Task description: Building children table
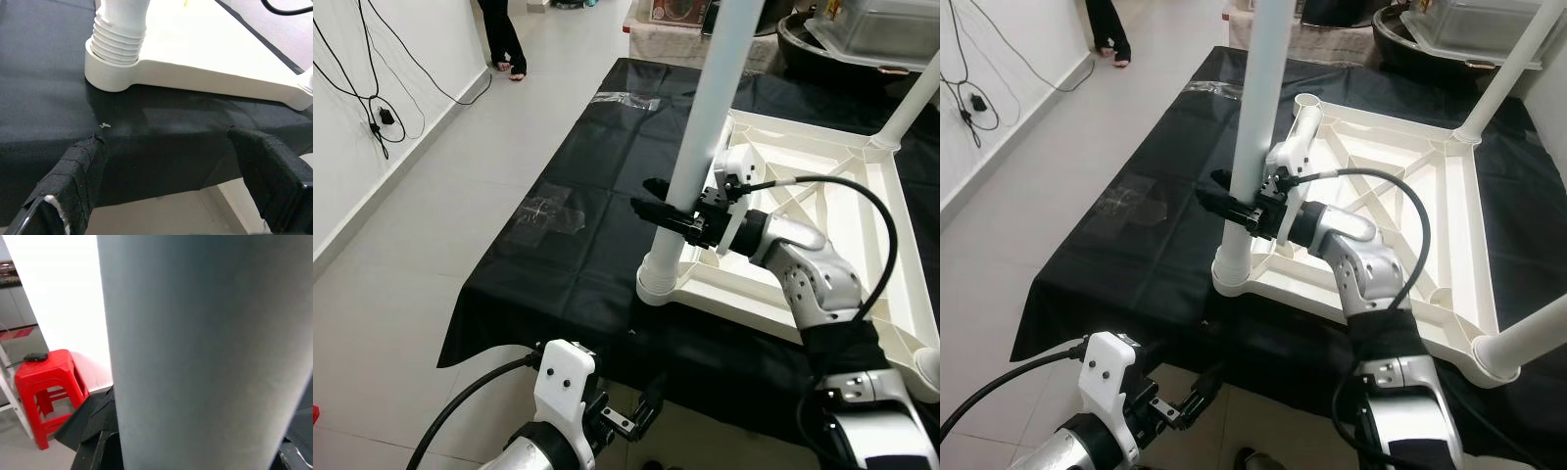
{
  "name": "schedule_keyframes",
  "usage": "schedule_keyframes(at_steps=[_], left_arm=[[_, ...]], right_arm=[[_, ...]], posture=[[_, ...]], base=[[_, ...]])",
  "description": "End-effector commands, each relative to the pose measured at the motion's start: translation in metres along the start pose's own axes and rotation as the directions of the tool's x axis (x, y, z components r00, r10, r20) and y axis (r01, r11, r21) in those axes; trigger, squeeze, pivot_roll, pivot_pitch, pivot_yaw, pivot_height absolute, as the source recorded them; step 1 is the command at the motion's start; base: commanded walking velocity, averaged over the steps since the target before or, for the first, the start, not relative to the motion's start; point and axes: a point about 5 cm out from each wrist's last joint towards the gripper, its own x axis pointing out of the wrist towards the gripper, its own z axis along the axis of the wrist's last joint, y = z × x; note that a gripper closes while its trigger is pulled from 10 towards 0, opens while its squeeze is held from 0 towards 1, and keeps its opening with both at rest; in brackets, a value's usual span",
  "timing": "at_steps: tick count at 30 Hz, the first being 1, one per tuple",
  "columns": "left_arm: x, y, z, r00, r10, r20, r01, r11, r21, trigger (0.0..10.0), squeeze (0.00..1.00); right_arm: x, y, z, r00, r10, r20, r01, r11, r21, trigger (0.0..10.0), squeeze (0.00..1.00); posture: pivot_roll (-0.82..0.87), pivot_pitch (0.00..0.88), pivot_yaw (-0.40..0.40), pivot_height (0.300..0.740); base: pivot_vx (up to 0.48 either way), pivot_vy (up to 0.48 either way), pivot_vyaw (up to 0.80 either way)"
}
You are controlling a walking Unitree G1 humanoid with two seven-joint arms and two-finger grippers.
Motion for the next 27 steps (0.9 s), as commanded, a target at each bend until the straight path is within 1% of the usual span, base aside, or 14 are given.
schedule_keyframes(at_steps=[1,7,14,23,27], left_arm=[[-0.001,0.001,-0.004,1.0,0.001,-0.016,-0.001,1.0,-0.007,10.0,0.0],[0.0,0.002,-0.004,1.0,0.002,-0.016,-0.002,1.0,-0.007,10.0,0.0],[0.0,0.001,-0.004,1.0,0.001,-0.015,-0.001,1.0,-0.006,10.0,0.0],[0.0,0.002,-0.004,1.0,-0.001,-0.013,0.001,1.0,-0.004,10.0,0.0],[0.001,0.002,-0.005,1.0,-0.002,-0.013,0.002,1.0,-0.003,10.0,0.0]], right_arm=[[0.001,0.003,-0.008,1.0,-0.009,-0.022,0.01,1.0,0.011,10.0,0.0],[0.003,0.012,-0.011,1.0,-0.018,-0.021,0.018,1.0,0.01,10.0,0.0],[0.003,0.015,-0.009,0.999,-0.037,-0.014,0.037,0.999,0.01,10.0,0.0],[0.004,0.016,-0.007,0.994,-0.105,-0.01,0.105,0.994,-0.001,10.0,0.0],[0.003,0.018,-0.007,0.987,-0.16,-0.004,0.16,0.987,-0.019,10.0,0.0]], posture=[[0.11,0.195,-0.067,0.74],[0.11,0.196,-0.067,0.74],[0.11,0.197,-0.068,0.74],[0.11,0.197,-0.068,0.74],[0.1,0.195,-0.065,0.74]], base=[[0.0,0.0,0.0],[0.0,0.0,0.0],[0.0,0.0,0.0],[0.0,0.0,0.0],[0.0,0.0,0.0]])
